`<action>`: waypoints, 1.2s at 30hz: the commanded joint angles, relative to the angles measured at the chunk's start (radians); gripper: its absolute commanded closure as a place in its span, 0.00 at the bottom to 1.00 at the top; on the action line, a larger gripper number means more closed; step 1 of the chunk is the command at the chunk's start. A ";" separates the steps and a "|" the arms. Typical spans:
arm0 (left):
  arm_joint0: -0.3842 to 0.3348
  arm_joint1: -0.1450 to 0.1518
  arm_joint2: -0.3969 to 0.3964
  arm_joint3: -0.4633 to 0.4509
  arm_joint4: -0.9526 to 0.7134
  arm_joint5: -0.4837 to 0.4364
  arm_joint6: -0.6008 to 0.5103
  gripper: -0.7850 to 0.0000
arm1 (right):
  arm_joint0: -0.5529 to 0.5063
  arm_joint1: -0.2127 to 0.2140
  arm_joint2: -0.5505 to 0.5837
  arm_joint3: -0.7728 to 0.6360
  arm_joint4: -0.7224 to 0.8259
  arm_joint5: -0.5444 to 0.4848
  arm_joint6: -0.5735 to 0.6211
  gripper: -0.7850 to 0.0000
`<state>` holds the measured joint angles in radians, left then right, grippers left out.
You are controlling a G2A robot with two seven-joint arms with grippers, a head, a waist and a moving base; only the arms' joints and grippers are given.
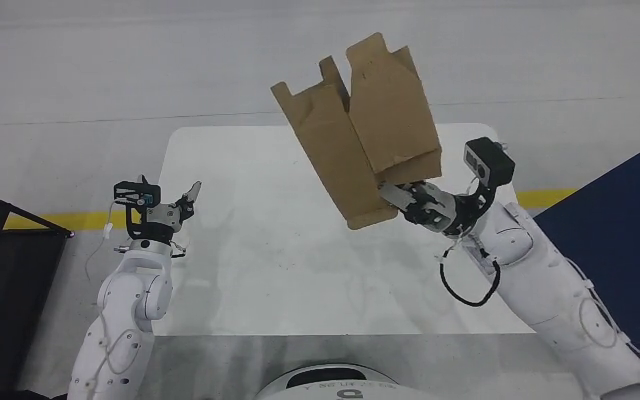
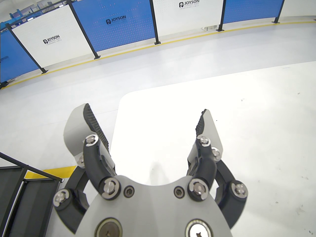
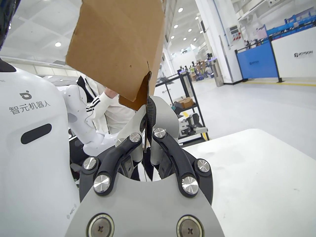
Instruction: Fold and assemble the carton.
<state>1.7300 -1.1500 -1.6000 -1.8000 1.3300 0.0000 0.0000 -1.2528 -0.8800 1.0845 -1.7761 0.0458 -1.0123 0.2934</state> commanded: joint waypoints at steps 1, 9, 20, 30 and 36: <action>0.000 0.000 0.000 0.000 0.000 0.000 0.000 0.00 | 0.017 -0.002 -0.015 0.010 0.042 0.000 0.056 1.00; 0.000 0.000 0.000 0.000 0.000 0.000 0.000 0.00 | 0.040 -0.018 -0.016 0.026 0.156 0.000 0.193 1.00; 0.000 0.000 0.000 0.000 0.000 0.000 0.000 0.00 | 0.011 -0.046 0.131 0.047 0.022 0.000 0.267 1.00; 0.000 0.000 0.000 0.000 0.000 0.000 0.000 0.00 | -0.142 -0.087 0.324 -0.069 -1.098 0.180 -0.297 1.00; 0.000 0.000 0.000 0.000 0.000 0.000 0.000 0.00 | -0.240 -0.094 0.307 -0.143 -1.651 0.552 -0.493 1.00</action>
<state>1.7300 -1.1500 -1.6000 -1.8000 1.3300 0.0000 0.0000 -1.4769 -0.9735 1.3993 -1.9086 -1.4435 -0.5572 -0.1833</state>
